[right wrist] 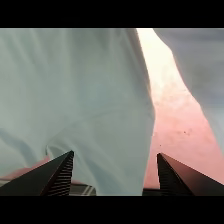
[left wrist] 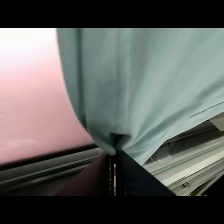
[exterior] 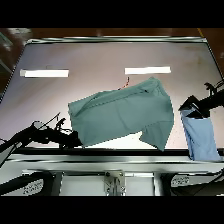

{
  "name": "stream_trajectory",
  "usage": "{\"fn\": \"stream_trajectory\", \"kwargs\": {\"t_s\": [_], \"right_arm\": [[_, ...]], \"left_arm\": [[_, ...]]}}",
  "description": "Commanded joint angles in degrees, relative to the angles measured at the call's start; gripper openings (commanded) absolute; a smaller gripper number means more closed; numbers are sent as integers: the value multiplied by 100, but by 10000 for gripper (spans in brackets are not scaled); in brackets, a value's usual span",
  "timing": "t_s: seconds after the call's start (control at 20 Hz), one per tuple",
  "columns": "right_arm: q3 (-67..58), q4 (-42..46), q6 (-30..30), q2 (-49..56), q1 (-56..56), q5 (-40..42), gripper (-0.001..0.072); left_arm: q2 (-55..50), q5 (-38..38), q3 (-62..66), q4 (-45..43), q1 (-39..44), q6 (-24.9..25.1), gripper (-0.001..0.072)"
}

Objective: Fold the shirts.

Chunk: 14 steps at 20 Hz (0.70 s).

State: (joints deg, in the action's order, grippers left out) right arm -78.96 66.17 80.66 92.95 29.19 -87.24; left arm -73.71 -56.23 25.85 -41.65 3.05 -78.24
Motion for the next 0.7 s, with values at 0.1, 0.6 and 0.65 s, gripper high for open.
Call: {"fn": "stream_trajectory", "kwargs": {"t_s": [0.1, 0.6, 0.65], "right_arm": [[763, 116, -63, 42, -2, 627, 636], [892, -46, -361, 669, -820, 1945, 119], [815, -94, -409, 640, -837, 1956, 63]], "left_arm": [[275, 28, 269, 68, 55, 22, 42], [1224, -83, 848, -70, 55, -149, 41], [1257, -92, 1043, -374, 55, -157, 40]]}}
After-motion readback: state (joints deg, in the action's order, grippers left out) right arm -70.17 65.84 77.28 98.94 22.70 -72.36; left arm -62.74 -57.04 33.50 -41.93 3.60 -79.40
